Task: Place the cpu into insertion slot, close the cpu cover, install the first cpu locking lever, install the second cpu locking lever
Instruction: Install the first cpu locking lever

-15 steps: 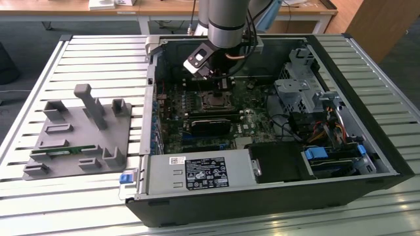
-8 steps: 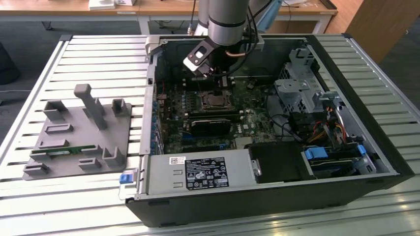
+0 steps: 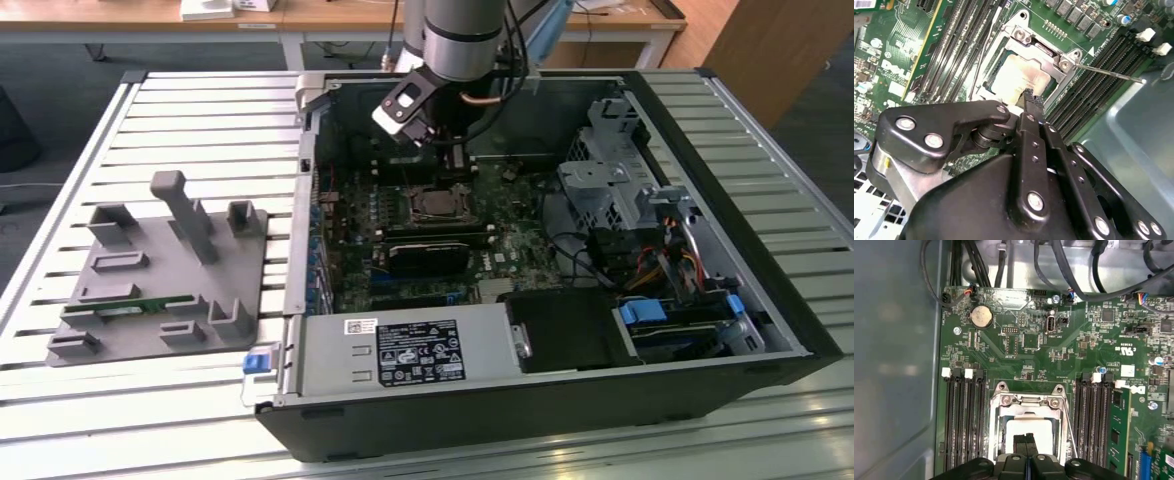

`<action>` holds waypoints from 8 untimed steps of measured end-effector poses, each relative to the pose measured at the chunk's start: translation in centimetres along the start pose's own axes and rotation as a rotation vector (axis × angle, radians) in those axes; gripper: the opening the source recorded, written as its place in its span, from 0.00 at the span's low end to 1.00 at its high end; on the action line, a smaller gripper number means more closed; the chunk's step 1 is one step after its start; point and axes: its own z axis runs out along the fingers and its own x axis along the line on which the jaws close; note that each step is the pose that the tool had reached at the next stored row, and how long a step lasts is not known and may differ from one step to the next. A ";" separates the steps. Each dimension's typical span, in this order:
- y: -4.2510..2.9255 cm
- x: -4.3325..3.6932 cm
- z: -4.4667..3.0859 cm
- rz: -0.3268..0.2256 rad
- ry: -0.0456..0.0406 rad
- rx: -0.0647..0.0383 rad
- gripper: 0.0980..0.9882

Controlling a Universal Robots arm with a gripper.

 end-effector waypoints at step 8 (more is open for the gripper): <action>0.00 0.02 -1.42 0.000 -0.0002 -0.002 0.01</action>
